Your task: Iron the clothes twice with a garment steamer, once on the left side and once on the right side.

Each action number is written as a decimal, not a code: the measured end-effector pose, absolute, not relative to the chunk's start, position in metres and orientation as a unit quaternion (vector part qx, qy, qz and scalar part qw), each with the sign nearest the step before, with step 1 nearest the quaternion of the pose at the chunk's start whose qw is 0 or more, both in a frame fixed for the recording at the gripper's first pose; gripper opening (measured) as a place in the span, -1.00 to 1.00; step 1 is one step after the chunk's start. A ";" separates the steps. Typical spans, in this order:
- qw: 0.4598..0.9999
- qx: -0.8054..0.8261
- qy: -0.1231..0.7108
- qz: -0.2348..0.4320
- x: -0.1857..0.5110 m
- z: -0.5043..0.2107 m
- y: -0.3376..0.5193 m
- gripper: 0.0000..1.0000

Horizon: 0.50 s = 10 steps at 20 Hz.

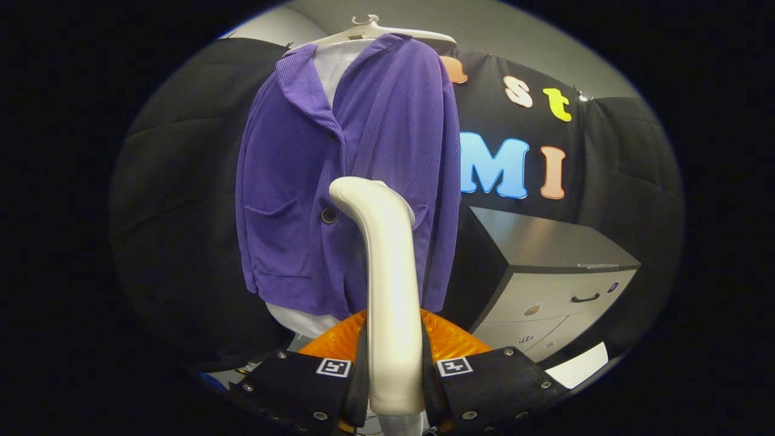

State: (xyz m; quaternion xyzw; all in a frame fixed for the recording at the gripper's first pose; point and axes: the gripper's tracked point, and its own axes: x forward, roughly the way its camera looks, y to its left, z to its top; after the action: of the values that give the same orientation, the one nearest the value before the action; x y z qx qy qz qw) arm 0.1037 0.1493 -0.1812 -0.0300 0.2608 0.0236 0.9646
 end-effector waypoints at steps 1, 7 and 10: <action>0.962 -0.028 0.271 0.025 0.101 -0.188 0.149 -0.26; 0.942 -0.023 0.333 0.032 0.077 -0.232 0.143 -0.26; 0.923 -0.004 0.383 0.041 0.054 -0.261 0.142 -0.26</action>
State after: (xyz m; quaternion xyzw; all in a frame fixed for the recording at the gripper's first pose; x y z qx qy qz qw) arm 0.0543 0.1421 -0.2608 -0.0044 0.3826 0.0412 0.9230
